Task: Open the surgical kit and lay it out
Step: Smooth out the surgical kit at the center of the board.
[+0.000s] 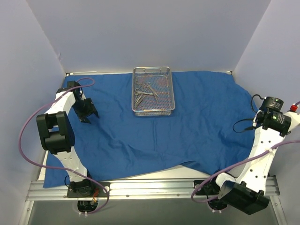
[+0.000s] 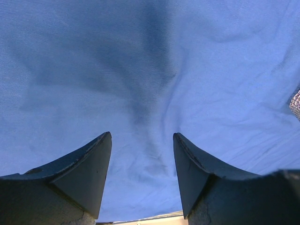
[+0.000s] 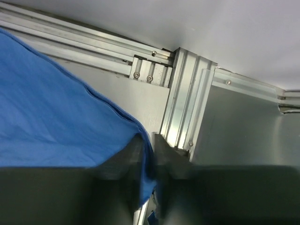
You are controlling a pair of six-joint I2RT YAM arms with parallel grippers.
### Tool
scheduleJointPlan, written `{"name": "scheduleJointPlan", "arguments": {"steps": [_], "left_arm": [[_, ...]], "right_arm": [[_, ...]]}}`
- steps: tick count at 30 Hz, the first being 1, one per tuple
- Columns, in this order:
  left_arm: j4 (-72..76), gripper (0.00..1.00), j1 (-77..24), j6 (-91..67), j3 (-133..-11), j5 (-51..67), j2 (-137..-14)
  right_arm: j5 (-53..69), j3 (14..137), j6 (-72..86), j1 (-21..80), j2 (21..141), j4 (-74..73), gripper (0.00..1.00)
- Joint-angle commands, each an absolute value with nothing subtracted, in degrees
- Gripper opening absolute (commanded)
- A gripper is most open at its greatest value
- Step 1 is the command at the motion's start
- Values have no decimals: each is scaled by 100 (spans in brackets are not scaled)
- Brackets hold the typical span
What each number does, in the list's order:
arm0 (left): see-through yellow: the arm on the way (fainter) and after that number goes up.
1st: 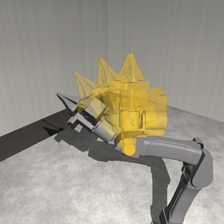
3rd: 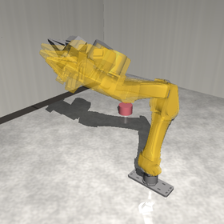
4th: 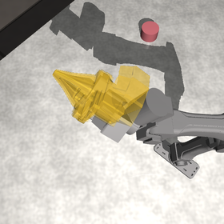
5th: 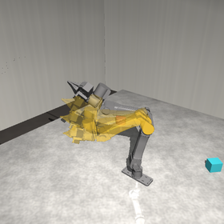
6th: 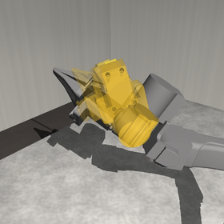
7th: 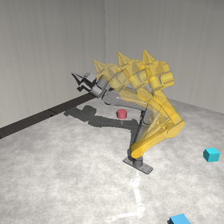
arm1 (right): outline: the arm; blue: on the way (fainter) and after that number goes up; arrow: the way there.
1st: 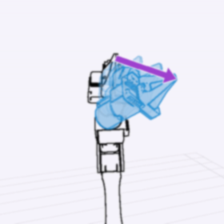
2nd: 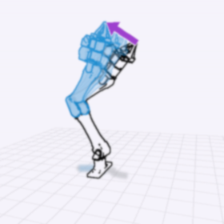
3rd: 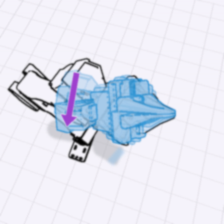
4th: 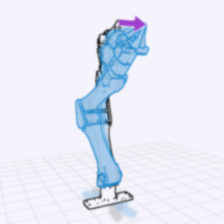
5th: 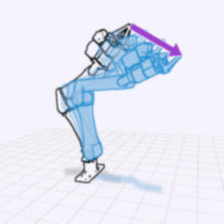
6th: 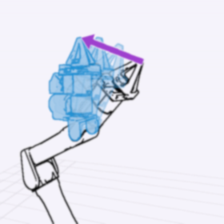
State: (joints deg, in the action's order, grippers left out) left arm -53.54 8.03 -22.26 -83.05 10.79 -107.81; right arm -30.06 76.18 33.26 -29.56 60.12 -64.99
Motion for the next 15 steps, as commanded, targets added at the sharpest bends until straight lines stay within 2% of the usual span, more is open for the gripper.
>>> {"name": "scheduleJointPlan", "arguments": {"steps": [1, 2, 3, 4, 9, 15], "left_arm": [[-5291, 64, 887, -2232, -8473, 1160, -10705], [-5282, 64, 896, -2232, -8464, 1169, -10696], [-5291, 64, 905, -2232, -8464, 1169, -10679], [-5291, 64, 914, -2232, -8464, 1169, -10670], [-5309, 64, 958, -2206, -8438, 1081, -10635], [-5379, 64, 984, -2197, -8508, 984, -10679]], "right_arm": [[-3331, 7629, 3323, -2988, 6178, -6759, 22], [-3296, 7646, 3296, -2988, 6214, -6759, 33], [-3191, 7655, 3287, -2988, 6266, -6759, 56], [-3164, 7655, 3261, -3014, 6293, -6759, 61], [-3076, 7822, 3120, -3032, 6495, -6768, 70], [-2646, 8173, 2830, -2630, 6863, -6610, 66]]}}
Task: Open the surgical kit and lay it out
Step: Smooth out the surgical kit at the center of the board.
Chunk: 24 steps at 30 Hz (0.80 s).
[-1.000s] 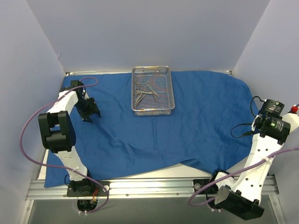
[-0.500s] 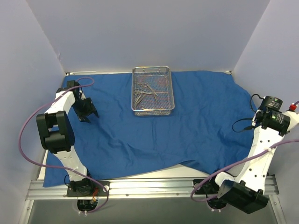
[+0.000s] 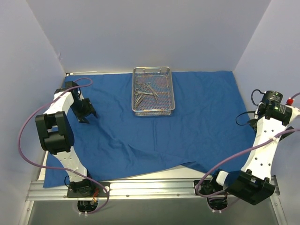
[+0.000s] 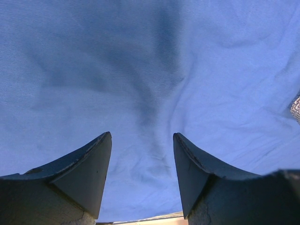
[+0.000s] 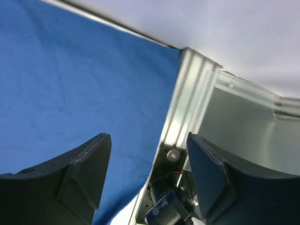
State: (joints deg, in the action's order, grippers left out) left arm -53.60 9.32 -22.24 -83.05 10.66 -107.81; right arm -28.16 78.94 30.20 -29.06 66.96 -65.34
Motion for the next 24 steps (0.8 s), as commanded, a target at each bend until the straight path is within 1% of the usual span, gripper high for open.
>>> {"name": "scheduleJointPlan", "arguments": {"steps": [1, 2, 3, 5, 6, 9, 10, 11, 12, 13, 14, 15, 16, 17, 19, 20, 23, 24], "left_arm": [[-5388, 64, 993, -2206, -8508, 976, -10679], [-5396, 64, 993, -2223, -8499, 984, -10687], [-5405, 64, 1011, -2241, -8482, 1002, -10687], [-5440, 64, 1089, -2311, -8464, 949, -10670], [-5432, 64, 1142, -2338, -8386, 967, -10653], [-5370, 63, 1406, -2426, -8201, 932, -10512], [-5379, 63, 1502, -2443, -8165, 897, -10460], [-5405, 58, 1546, -2461, -8148, 862, -10433], [-5414, 57, 1564, -2478, -8104, 827, -10407], [-5475, 55, 1591, -2505, -8043, 817, -10337], [-5502, 53, 1617, -2548, -8016, 817, -10310], [-5519, 53, 1652, -2566, -7990, 809, -10283], [-5685, 52, 1678, -2584, -7981, 800, -10266], [-5791, 51, 1757, -2680, -7963, 765, -10257], [-5784, 51, 1784, -2707, -7841, 686, -10065], [-5783, 51, 1810, -2742, -7753, 642, -10003], [-6063, 52, 1960, -2847, -7717, 440, -9905], [-6212, 49, 1995, -2882, -7725, 344, -9940]], "right_arm": [[-2567, 8270, 2813, -2463, 6916, -6566, 65], [-2514, 8314, 2830, -2270, 6978, -6531, 63], [-2140, 8341, 2830, -1867, 7048, -6339, 60], [-1567, 8297, 2725, -1531, 7242, -6197, 55], [-999, 8219, 2716, -1129, 7303, -5918, 52], [-309, 7850, 2751, -451, 7391, -5135, 49], [319, 7753, 2734, -57, 7426, -4881, 49], [534, 7674, 2716, 217, 7470, -4643, 48], [728, 7568, 2698, 446, 7532, -4258, 45], [1130, 7567, 2663, 848, 7706, -4158, 43], [1264, 7559, 2646, 1044, 7812, -4062, 39], [1414, 7524, 2585, 1255, 8022, -4026, 37], [1789, 7463, 2532, 1692, 8146, -3973, 37], [1923, 7418, 2496, 1931, 8243, -3842, 33], [1995, 7374, 2321, 2519, 8455, -3640, 32], [1786, 7383, 2277, 3045, 8516, -3482, 33], [1897, 7173, 2434, 3304, 8631, -3000, 33], [1907, 7154, 2469, 3313, 8683, -2910, 33]]}}
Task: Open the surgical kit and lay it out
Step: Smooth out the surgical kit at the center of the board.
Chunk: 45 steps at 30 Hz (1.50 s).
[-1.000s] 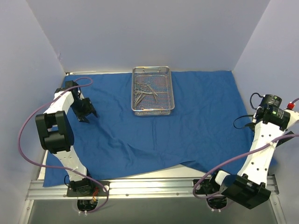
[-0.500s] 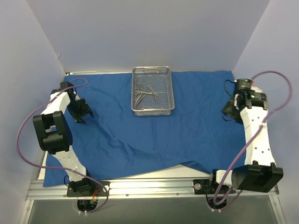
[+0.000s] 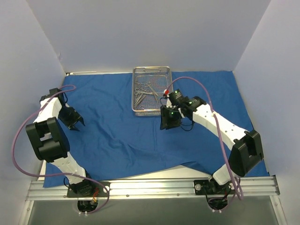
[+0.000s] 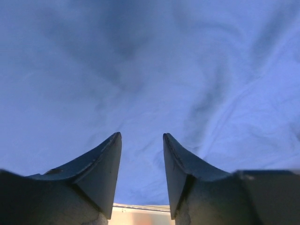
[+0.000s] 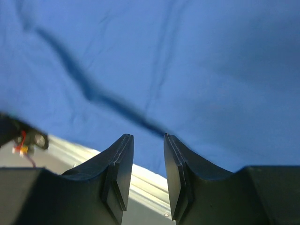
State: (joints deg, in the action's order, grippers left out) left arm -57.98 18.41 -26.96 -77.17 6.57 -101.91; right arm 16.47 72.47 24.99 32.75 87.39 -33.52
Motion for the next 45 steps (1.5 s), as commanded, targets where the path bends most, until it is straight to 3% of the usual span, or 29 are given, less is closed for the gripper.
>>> {"name": "scheduleJointPlan", "arguments": {"steps": [1, 6, 9, 13, 22, 32, 40, 45], "left_arm": [[-6475, 46, 1995, -2935, -7708, 64, -9923], [-6732, 27, 2232, -3260, -7060, -308, -9449], [-6706, 2, 2653, -3401, -6576, -62, -9194], [-6496, 2, 2936, -3419, -6074, -333, -9351], [-6644, 2, 2945, -3155, -6978, -1316, -10616], [-6494, 2, 2935, -3357, -6934, -2732, -11293], [-7232, 2, 1760, -3611, -7866, -2312, -9872], [-6910, 2, 653, -3744, -7639, -1558, -8888]], "right_arm": [[1907, 7172, 2487, 3322, 8718, -2874, 33], [2038, 7356, 2364, 3454, 8938, -2734, 33], [2022, 7357, 2347, 3568, 8939, -2558, 33], [2048, 7190, 2268, 3639, 8816, -2382, 33], [1978, 6943, 2311, 3551, 8675, -2153, 33], [2013, 6873, 2338, 3384, 8605, -1925, 29], [2013, 6645, 2320, 3349, 8438, -1969, 29], [2013, 6566, 2277, 3226, 8271, -2004, 28]]}}
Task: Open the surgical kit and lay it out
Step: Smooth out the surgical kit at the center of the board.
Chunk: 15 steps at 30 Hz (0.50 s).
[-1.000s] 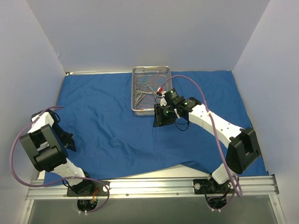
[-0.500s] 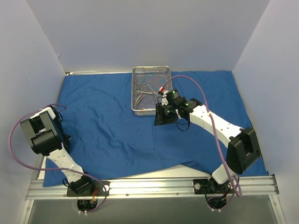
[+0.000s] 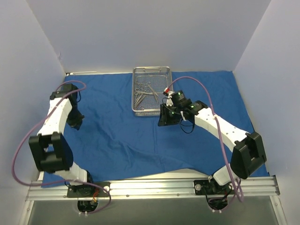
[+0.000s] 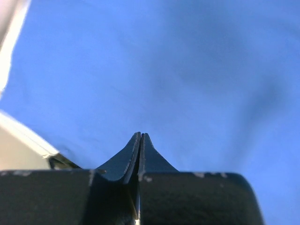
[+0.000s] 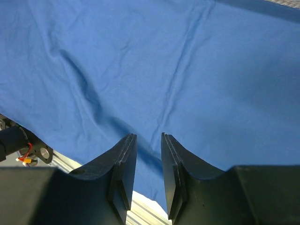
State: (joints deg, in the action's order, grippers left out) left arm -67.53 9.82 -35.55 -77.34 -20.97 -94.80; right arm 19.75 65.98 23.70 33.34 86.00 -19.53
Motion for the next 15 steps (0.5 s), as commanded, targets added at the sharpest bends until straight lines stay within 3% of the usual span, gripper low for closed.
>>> {"name": "scheduleJointPlan", "arguments": {"steps": [1, 5, 15], "left_arm": [[-6482, 2, 529, -3779, -7481, -1025, -8816], [-5794, 2, 53, -4174, -6760, -335, -8964], [-3607, 2, -772, -4649, -5766, 80, -9176]], "right_arm": [[2013, 6531, 2250, 3208, 8244, -2013, 28], [2065, 6504, 2197, 3024, 8209, -2030, 27], [2136, 6311, 2241, 2856, 8060, -1819, 20]]}}
